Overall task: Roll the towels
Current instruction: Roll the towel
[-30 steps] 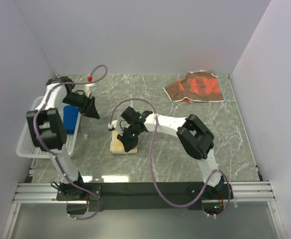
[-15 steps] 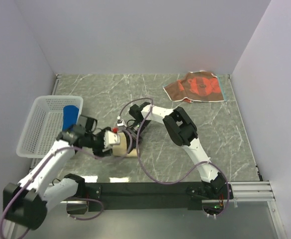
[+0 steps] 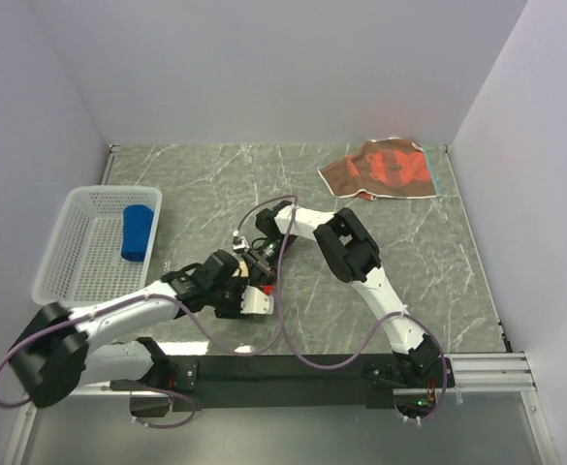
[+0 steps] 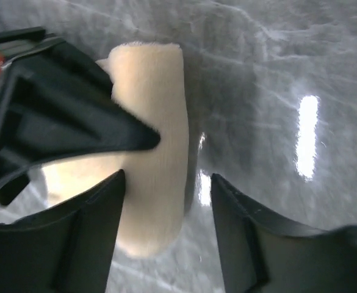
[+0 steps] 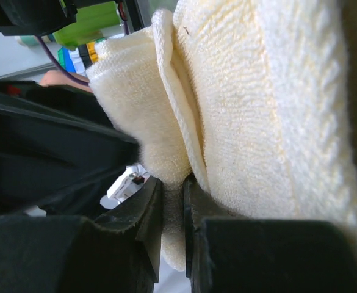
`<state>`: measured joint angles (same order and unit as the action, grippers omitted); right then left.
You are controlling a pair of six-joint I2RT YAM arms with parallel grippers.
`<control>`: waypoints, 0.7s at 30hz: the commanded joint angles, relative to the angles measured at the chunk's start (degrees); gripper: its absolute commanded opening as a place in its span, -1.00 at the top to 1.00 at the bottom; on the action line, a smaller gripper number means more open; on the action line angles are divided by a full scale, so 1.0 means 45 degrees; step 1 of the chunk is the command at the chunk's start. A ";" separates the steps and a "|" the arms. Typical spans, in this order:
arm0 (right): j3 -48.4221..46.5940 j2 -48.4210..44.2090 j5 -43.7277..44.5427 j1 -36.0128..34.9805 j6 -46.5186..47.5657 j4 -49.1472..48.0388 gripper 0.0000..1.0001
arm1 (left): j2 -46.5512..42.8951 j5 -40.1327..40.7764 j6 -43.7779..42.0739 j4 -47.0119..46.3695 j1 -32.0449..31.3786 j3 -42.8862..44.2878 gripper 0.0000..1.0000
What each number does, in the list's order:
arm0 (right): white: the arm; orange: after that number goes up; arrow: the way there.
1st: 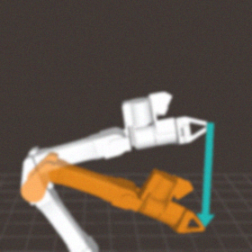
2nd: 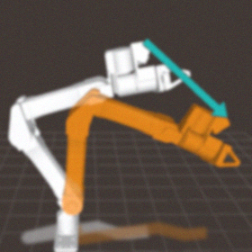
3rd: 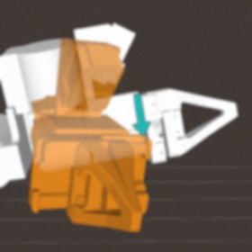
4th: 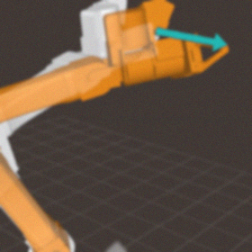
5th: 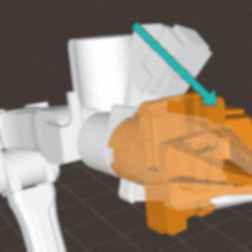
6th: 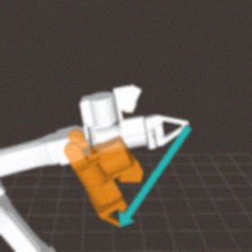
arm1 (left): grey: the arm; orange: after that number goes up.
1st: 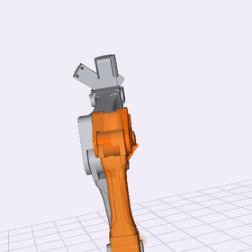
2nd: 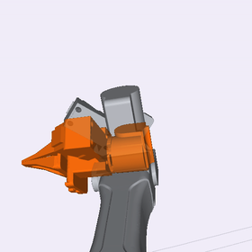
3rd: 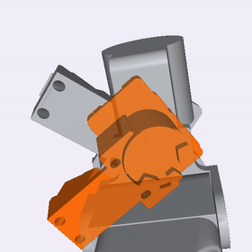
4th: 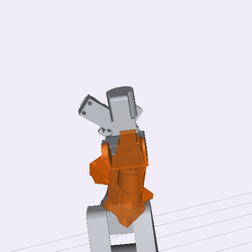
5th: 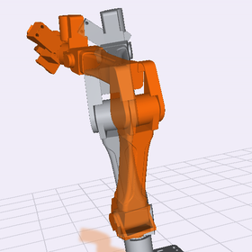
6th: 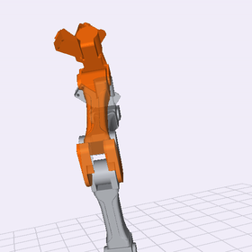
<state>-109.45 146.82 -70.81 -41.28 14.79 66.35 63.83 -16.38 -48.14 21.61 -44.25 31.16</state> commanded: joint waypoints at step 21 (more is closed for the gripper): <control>0.1838 -0.5568 0.4972 0.4424 0.0270 -0.2082 -0.01 | 0.4190 -0.2704 0.0172 0.4743 0.2366 0.2506 0.99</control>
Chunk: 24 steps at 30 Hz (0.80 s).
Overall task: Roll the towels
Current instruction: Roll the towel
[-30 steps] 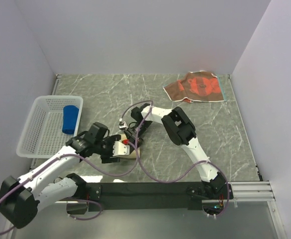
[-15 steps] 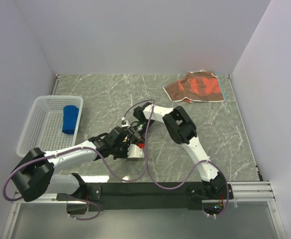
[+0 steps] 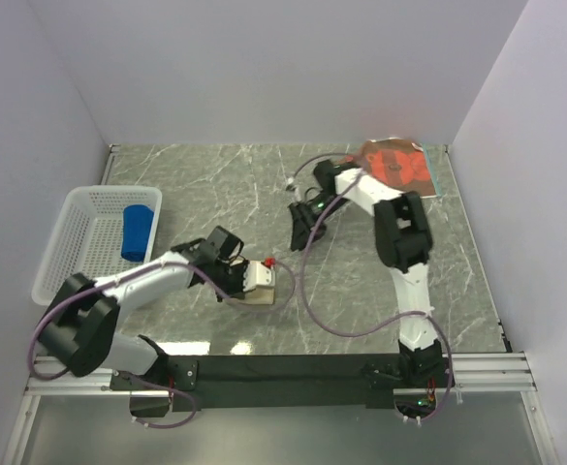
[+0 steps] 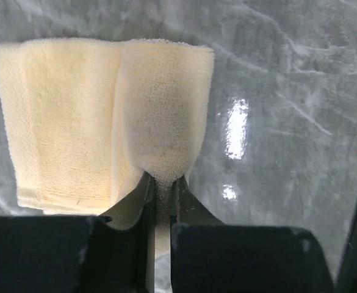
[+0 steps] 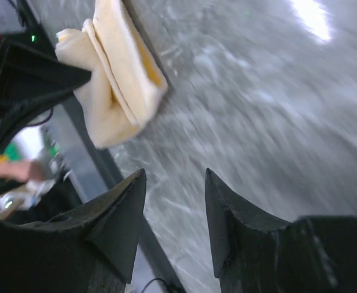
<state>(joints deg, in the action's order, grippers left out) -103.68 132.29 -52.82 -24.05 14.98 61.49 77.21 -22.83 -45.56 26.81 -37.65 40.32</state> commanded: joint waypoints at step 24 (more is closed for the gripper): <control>0.8822 -1.0924 0.7938 -0.4571 0.2274 -0.7452 -0.07 | 1.2861 -0.3892 -0.2258 0.9511 0.4265 1.2076 0.88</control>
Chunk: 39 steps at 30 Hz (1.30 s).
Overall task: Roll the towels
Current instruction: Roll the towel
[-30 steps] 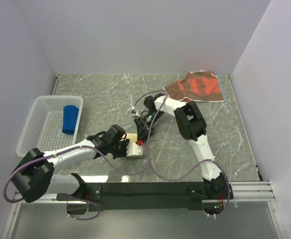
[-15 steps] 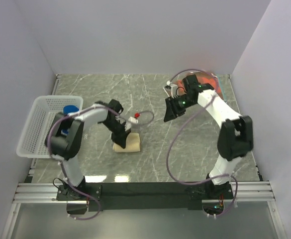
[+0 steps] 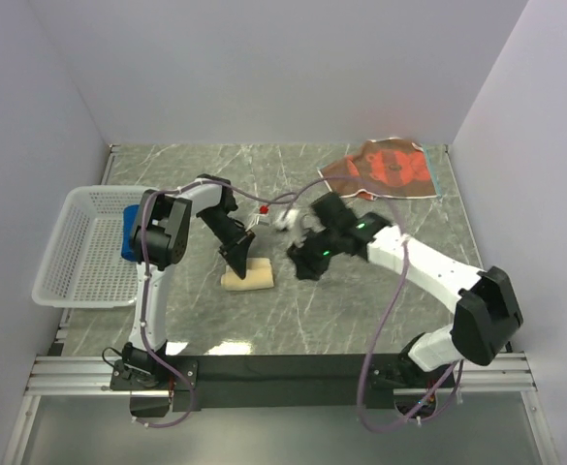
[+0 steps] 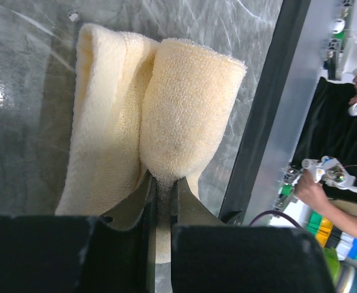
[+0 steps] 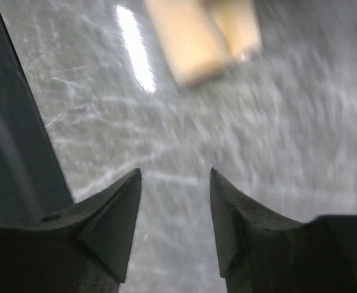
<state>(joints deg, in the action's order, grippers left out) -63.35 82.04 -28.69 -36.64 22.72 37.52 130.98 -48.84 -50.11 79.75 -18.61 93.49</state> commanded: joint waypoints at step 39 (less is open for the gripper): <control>-0.3419 0.8212 -0.2449 -0.3402 0.1593 0.1228 1.00 | -0.4552 -0.1645 0.0137 -0.3948 0.3682 -0.1479 0.10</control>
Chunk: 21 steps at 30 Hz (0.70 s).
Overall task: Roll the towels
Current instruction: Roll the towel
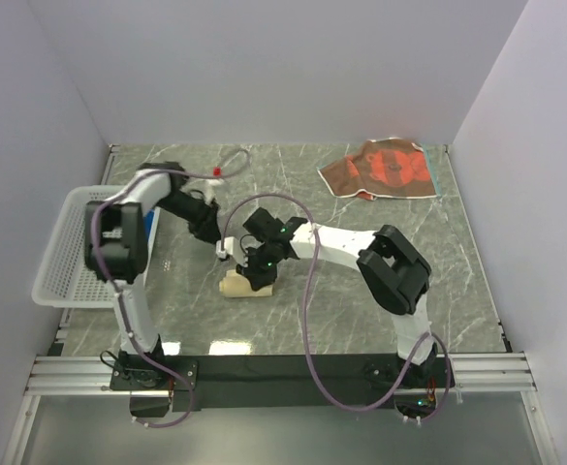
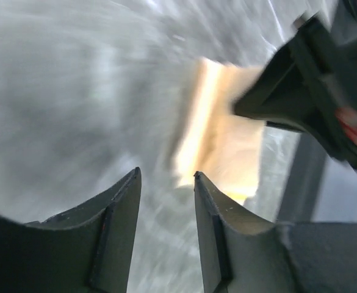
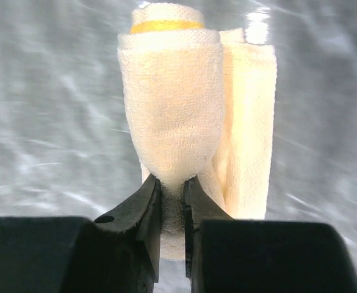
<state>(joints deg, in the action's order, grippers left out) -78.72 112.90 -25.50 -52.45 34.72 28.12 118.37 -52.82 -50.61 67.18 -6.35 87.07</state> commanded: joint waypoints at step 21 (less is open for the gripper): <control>-0.6588 0.8464 -0.8220 0.2533 -0.0608 0.9587 1.00 | -1.4330 0.6441 -0.0765 -0.9318 -0.5416 -1.2215 -0.39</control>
<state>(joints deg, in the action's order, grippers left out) -107.33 145.16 -71.50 -41.21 29.32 69.47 56.88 -32.36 -52.84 35.92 -24.18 35.29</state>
